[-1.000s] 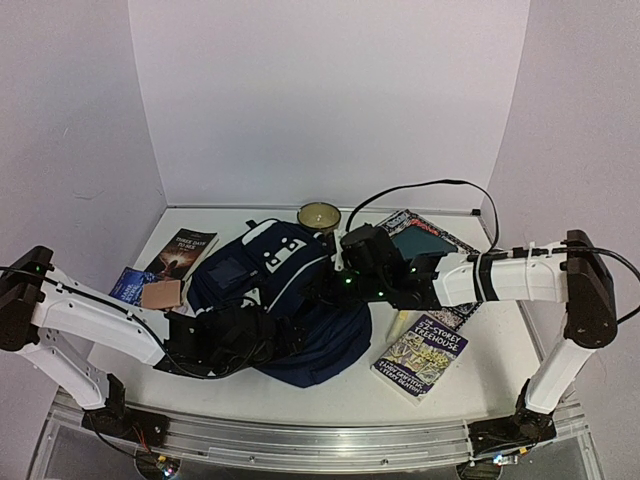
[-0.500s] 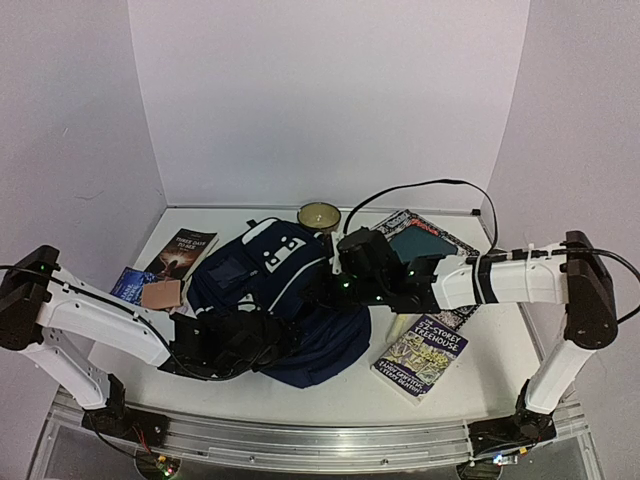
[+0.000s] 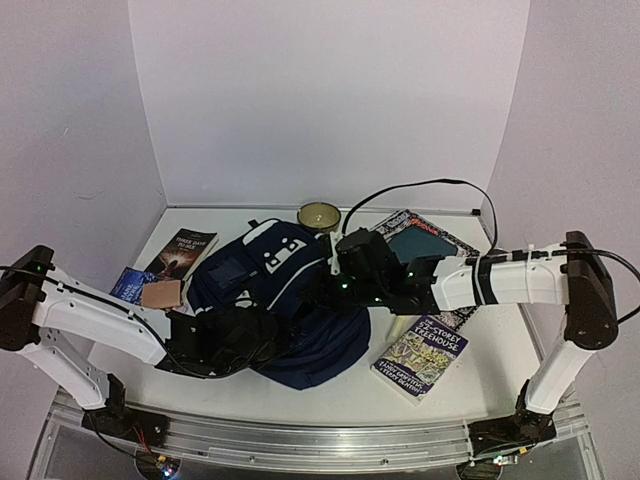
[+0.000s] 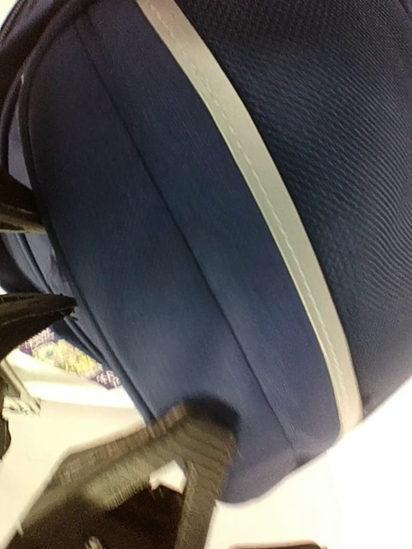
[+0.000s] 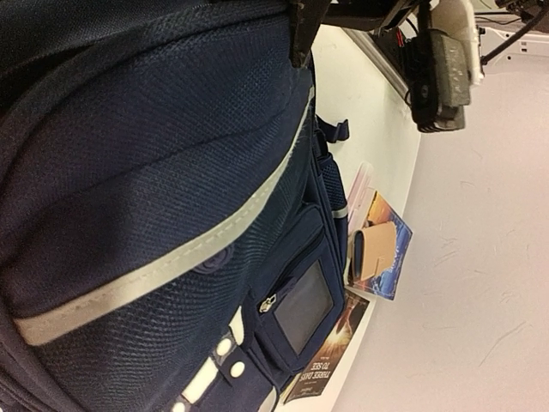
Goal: Pack the student bag
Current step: Pick up the upper front pocket of the student bag, then unzip the upper front pocket of the student bag.
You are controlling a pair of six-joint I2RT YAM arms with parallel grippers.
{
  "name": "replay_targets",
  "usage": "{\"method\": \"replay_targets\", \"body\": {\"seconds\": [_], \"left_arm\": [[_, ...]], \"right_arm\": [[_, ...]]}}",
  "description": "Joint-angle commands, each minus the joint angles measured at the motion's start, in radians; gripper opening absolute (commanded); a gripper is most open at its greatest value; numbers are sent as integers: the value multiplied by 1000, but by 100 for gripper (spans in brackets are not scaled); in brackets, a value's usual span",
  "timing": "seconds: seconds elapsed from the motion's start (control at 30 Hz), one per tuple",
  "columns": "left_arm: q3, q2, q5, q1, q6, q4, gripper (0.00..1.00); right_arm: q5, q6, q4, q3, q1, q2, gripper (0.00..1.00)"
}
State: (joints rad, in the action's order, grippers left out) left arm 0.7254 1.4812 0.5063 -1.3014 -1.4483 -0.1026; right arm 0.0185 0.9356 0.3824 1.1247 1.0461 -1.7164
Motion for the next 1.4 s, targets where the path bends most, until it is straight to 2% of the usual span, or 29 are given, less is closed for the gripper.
{"method": "replay_targets", "body": {"seconds": [0.0,0.17,0.4,0.6,0.77,0.83,1.13,1.37], "left_arm": [[33,-57,61,16,6,-48,22],[34,-47,51,16,1,-49,21],[-14,-13,47,16,-96,-49,21],[-18,8,67,17,-124,-52,12],[-23,13,70,20,-130,-51,0],[-32,7,74,19,-137,-52,0],[-87,-45,51,19,-55,-19,0],[-138,-121,11,19,30,175,0]], "right_arm": [[29,-26,58,60,29,12,0],[29,-27,58,66,28,11,0],[33,-25,59,73,28,7,0],[34,-33,61,74,28,7,0],[35,-41,60,67,28,13,0],[40,-41,61,64,28,14,0],[-2,-67,55,28,2,71,0],[-7,-104,32,1,-60,144,0]]}}
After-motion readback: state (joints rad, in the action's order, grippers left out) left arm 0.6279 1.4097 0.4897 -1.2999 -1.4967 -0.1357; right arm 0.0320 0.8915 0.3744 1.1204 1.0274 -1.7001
